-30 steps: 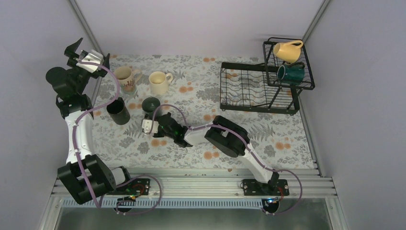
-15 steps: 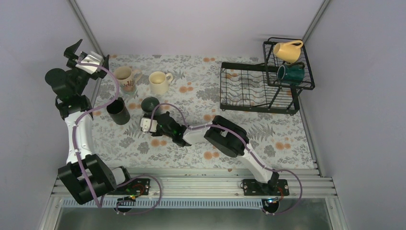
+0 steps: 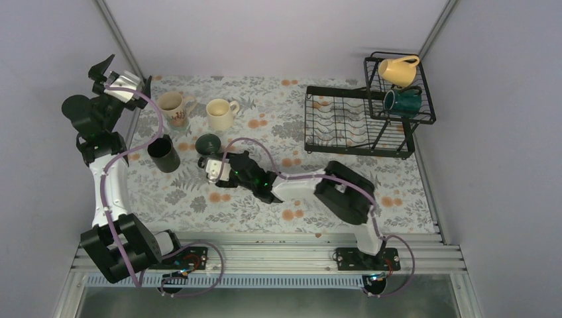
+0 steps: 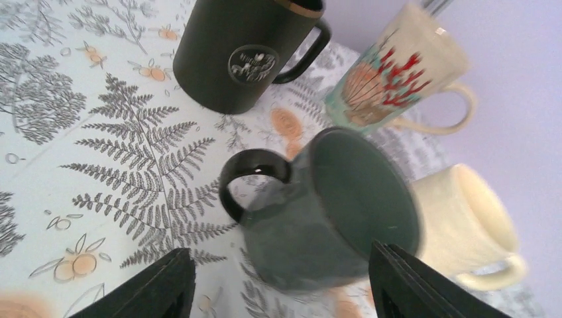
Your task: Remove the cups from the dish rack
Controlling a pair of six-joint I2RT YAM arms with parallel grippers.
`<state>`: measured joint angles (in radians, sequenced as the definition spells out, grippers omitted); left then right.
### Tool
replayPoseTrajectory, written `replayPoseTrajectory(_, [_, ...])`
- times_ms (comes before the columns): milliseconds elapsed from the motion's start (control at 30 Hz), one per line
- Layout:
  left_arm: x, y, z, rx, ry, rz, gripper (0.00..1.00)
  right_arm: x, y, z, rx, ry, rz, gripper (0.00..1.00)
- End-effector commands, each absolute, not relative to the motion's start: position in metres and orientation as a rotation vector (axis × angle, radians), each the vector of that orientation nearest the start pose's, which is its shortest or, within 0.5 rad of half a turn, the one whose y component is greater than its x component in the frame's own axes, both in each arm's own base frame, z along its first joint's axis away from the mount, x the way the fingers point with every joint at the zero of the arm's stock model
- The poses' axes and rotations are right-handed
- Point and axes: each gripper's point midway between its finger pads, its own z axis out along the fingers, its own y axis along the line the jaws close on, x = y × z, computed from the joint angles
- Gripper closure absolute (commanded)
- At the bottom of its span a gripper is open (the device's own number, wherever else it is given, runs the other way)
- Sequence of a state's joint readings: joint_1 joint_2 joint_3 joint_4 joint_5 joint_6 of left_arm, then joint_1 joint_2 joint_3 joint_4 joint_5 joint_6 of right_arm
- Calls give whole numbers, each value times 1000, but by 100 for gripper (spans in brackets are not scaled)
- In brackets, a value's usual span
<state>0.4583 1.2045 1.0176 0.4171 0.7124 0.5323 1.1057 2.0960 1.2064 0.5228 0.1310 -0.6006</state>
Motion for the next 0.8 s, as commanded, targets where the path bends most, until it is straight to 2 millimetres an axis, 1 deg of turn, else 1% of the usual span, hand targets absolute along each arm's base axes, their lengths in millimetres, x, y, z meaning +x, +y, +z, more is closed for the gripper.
replayPoseTrajectory(0, [379, 60, 444, 654, 1193, 335, 0, 271, 483, 153, -1369, 1380, 237, 30])
replayPoseTrajectory(33, [379, 59, 444, 659, 1200, 332, 0, 265, 478, 158, -1412, 1396, 256, 30])
replayPoseTrajectory(67, [380, 58, 446, 659, 1204, 325, 0, 259, 472, 167, -1444, 1402, 277, 29])
replayPoseTrajectory(133, [381, 58, 451, 640, 1223, 318, 0, 253, 458, 187, -1507, 1432, 308, 20])
replayPoseTrajectory(167, [382, 57, 457, 636, 1230, 321, 0, 253, 450, 204, -1517, 1441, 323, 17])
replayPoseTrajectory(200, [384, 56, 459, 637, 1242, 323, 0, 258, 440, 219, -1517, 1462, 312, 15])
replayPoseTrajectory(233, [386, 55, 460, 638, 1253, 328, 0, 266, 426, 243, -1484, 1474, 288, 14])
replayPoseTrajectory(300, [388, 50, 463, 647, 1265, 348, 0, 294, 394, 282, -1407, 1517, 216, 10])
replayPoseTrajectory(367, [393, 44, 465, 652, 1283, 355, 0, 328, 353, 322, -1294, 1556, 122, 9])
replayPoseTrajectory(400, [394, 40, 467, 652, 1292, 350, 0, 342, 330, 340, -1241, 1568, 75, 6])
replayPoseTrajectory(467, [399, 33, 469, 654, 1314, 339, 0, 370, 280, 379, -1110, 1582, -53, 2])
replayPoseTrajectory(500, [400, 28, 471, 661, 1319, 338, 0, 378, 257, 391, -1069, 1590, -118, 1])
replayPoseTrajectory(600, [402, 11, 475, 686, 1318, 340, 0, 397, 188, 416, -957, 1620, -321, 0])
replayPoseTrajectory(633, [402, 5, 475, 694, 1317, 330, 0, 401, 165, 420, -929, 1627, -394, 0])
replayPoseTrajectory(667, [402, 1, 475, 697, 1315, 331, 0, 404, 139, 421, -906, 1642, -468, 0])
replayPoseTrajectory(767, [404, -12, 469, 735, 1308, 335, 0, 401, 81, 419, -908, 1661, -609, 0])
